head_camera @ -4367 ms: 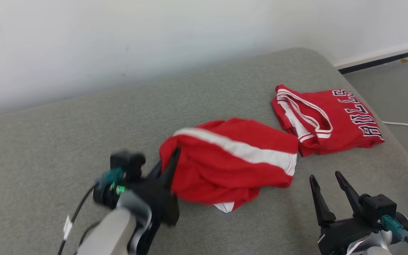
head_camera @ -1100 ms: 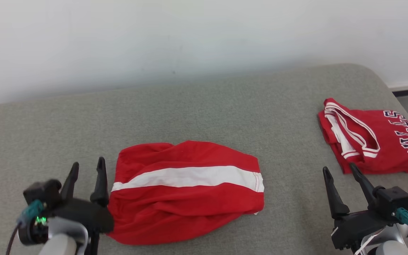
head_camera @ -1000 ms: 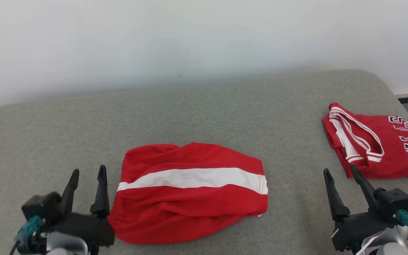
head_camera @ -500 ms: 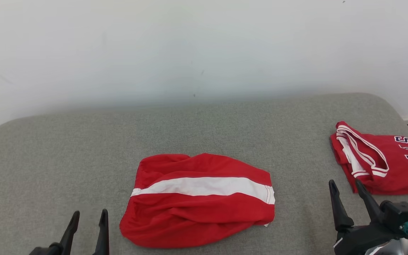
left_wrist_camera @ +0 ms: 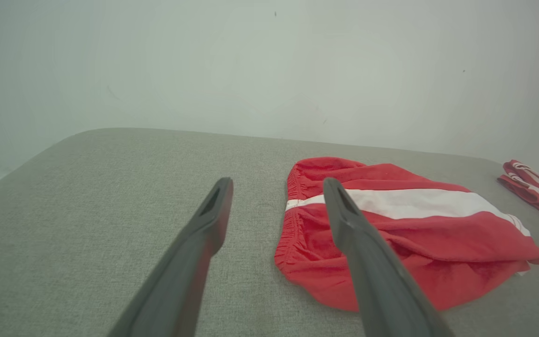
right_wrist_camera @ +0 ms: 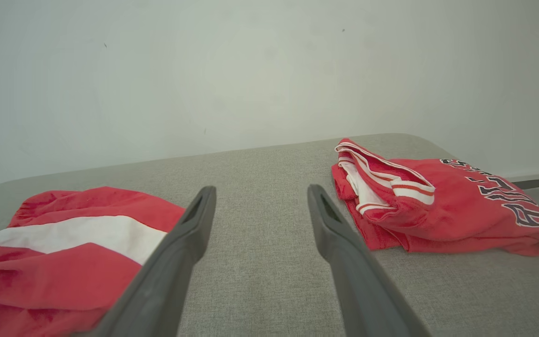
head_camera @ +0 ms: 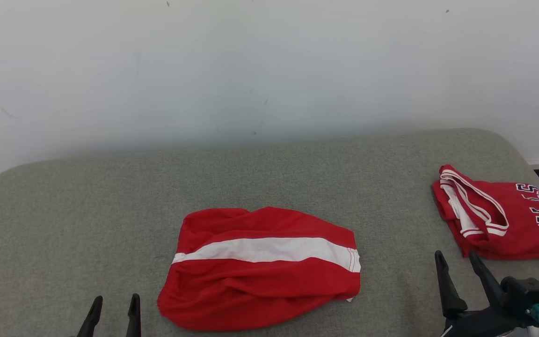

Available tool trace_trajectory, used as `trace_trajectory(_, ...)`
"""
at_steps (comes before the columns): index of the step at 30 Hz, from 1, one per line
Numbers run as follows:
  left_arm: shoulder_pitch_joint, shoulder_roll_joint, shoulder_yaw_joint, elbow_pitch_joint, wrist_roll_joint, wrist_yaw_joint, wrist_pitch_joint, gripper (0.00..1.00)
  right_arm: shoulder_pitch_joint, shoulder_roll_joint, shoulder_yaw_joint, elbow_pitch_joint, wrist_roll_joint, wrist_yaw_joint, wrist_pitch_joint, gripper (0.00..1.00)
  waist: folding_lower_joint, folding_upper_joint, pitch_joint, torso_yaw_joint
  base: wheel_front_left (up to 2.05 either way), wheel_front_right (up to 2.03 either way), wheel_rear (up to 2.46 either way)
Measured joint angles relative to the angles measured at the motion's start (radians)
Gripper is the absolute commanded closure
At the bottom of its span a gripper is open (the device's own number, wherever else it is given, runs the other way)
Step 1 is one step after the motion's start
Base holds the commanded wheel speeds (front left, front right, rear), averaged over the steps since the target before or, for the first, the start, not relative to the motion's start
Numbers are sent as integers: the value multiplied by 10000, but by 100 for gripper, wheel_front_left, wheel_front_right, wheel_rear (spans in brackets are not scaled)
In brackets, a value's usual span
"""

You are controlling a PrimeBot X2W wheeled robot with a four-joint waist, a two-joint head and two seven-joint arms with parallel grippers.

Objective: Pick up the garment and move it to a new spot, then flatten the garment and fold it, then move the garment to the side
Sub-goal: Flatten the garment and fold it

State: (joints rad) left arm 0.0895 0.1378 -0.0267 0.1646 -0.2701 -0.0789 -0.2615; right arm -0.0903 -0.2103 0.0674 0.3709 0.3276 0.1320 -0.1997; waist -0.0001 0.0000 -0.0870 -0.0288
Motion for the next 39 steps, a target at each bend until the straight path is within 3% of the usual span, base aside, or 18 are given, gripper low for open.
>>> trace_trajectory(28,114,-334,299,111,301,-228,0,0,-27,163,410,-25,-190,0,79,0,2,0,96,108,0,0,0)
trace_trajectory(31,-91,-336,190,370,299,-242,98,0,-282,355,732,-75,255,0,631,0,1,0,175,134,0,0,0)
trace_trajectory(39,-2576,-349,-510,2098,150,-345,2253,0,-1278,1070,1066,823,1584,-2,3356,0,2,0,548,244,0,0,0)
